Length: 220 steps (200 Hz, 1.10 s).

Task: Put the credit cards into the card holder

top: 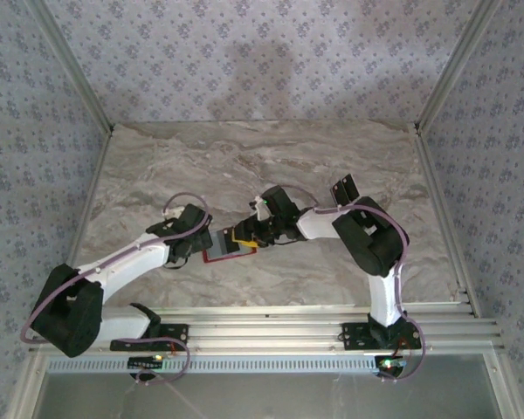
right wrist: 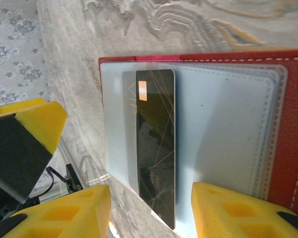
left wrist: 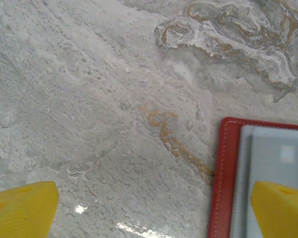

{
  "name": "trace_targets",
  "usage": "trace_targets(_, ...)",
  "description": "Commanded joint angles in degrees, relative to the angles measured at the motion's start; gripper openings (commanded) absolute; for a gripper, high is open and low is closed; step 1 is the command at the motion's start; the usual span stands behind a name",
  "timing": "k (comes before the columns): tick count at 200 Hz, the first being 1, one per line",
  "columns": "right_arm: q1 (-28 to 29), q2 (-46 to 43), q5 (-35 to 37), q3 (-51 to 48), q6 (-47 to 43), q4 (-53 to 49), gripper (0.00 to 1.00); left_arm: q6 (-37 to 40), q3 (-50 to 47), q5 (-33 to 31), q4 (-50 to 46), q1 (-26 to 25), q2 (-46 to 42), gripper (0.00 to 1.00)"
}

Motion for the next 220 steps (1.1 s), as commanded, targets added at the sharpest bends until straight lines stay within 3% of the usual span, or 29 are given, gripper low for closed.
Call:
trace_targets(1, -1.24, -0.69, 5.57, -2.64, -2.25, -9.59, 0.48, 1.18, 0.34, 1.45, -0.65, 0.38, 0.13, 0.99)
trace_targets(69, 0.55, -7.31, 13.14, 4.25, -10.97, -24.64, 0.48, 0.53, -2.19, 2.66, 2.72, 0.42, 3.07, 0.99)
trace_targets(109, 1.95, -6.55, 18.55, 10.54, -17.04, -33.27, 0.47, 1.14, -2.44, 3.77, 4.70, 0.43, 5.77, 0.99)
trace_targets(121, 2.27, -5.64, 20.74, 12.67, -18.56, -35.66, 0.43, 1.32, -2.45, 4.00, 5.10, 0.42, 6.17, 0.99)
trace_targets(140, 2.64, -3.96, 23.40, 14.96, -20.35, -38.52, 0.26, 1.56, -2.37, 4.39, 5.52, 0.38, 6.74, 0.99)
trace_targets(163, 3.11, -1.58, 25.20, 17.26, -21.68, -40.64, 0.12, 1.82, -2.19, 4.67, 6.03, 0.43, 7.29, 0.99)
trace_targets(220, 4.11, 2.01, 25.54, 18.94, -22.26, -41.54, 0.07, 2.37, -1.93, 5.64, 7.36, 0.43, 9.33, 0.99)
